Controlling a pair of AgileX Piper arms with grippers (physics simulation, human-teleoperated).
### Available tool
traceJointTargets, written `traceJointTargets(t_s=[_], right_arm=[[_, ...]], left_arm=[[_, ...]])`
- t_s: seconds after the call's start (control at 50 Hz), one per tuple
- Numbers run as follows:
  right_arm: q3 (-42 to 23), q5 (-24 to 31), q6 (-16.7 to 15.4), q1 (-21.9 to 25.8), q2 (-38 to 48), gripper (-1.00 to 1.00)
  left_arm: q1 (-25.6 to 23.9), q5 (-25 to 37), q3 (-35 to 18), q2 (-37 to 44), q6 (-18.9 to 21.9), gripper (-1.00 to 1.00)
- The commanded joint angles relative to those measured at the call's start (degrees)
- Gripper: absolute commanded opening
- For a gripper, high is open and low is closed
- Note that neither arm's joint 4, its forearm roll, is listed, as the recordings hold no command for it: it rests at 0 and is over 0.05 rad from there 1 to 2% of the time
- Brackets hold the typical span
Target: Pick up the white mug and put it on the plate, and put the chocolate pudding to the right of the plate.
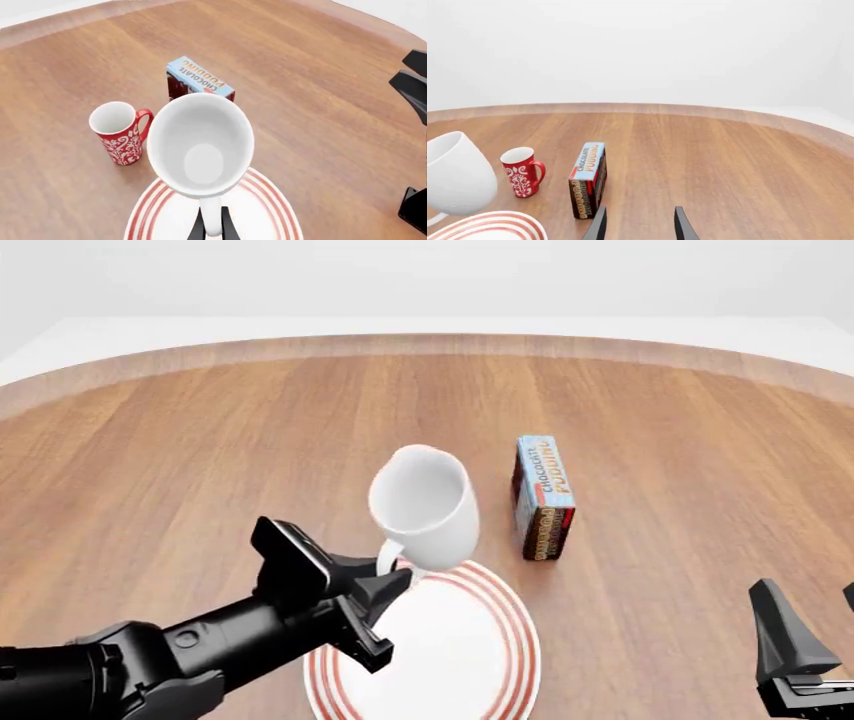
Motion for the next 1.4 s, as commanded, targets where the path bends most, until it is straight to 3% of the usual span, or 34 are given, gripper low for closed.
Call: traceJointTargets(t_s=[0.02, 0.42, 1.4], right_arm=[[0.0, 0.0, 0.0, 0.0, 0.0, 1.0], [0.0, 0.0, -0.1, 0.2, 0.0, 1.0], [0.0, 0.0, -0.1, 0.3, 0.0, 1.0]], left_arm=[[0.0, -1.7, 2.8, -0.2, -0.8, -1.0], [1.8, 0.4, 6.5, -4.5, -1.7, -1.0], [-0.4, -4.5, 10.9, 3.1, -7.6, -1.0]])
